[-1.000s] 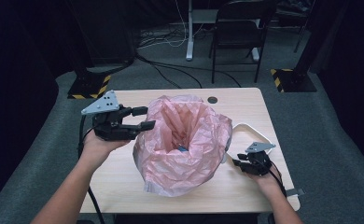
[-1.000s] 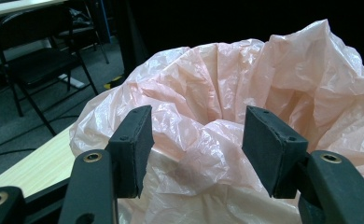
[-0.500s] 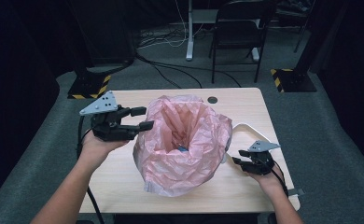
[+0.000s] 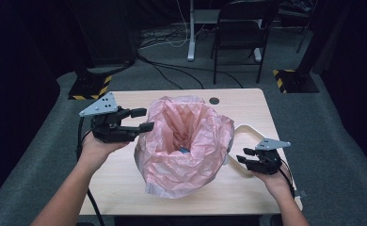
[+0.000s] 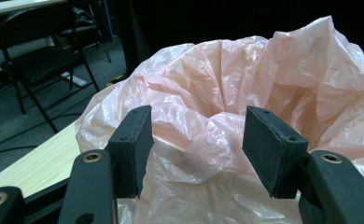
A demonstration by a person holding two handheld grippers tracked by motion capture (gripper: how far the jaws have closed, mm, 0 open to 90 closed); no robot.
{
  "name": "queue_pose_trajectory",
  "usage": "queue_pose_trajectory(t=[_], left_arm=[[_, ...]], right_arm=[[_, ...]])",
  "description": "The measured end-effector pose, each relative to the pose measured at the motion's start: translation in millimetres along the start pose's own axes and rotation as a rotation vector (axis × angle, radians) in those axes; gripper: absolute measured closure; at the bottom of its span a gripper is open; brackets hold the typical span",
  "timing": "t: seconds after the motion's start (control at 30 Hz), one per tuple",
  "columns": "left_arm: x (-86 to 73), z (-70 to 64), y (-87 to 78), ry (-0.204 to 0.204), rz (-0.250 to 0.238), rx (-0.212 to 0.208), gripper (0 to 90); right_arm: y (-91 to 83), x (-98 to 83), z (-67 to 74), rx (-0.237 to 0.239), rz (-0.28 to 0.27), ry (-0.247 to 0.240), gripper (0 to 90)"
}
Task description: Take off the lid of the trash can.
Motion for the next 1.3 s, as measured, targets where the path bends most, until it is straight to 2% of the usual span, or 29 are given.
queue_pose_trajectory(t=[0.23, 0.53, 0.73, 1.0, 1.3], left_arm=[[0.8, -0.8, -1.9, 0.004, 0.003, 0.002, 42.3], [0.6, 0.4, -6.2, -0.001, 0.006, 0.011, 42.2], [0.6, 0.1, -7.7, 0.002, 0.004, 0.013, 42.2], [0.5, -0.5, -10.3, 0.003, 0.003, 0.016, 42.2], [-0.2, -1.3, -11.5, -0.001, 0.004, 0.018, 42.2]], right_arm=[[-12.8, 13.8, 0.0, -0.003, -0.020, 0.010, 54.1], [-31.0, 30.5, 12.2, 0.021, -0.003, -0.043, 53.4], [-44.3, 44.9, 18.1, 0.049, -0.028, -0.038, 52.6], [-58.6, 61.0, 29.5, 0.055, -0.053, -0.083, 53.0], [-77.2, 87.6, 40.5, 0.082, -0.075, -0.111, 52.4]])
Point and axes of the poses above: each handheld gripper's, and its own axes: y roughly forward along the jaws, x roughly out of its top, z roughly to its left, the point moved 5 cm from there along y, roughly forward along the jaws, and after that the axes turned 4 degrees about y, right-handed, at the moved point
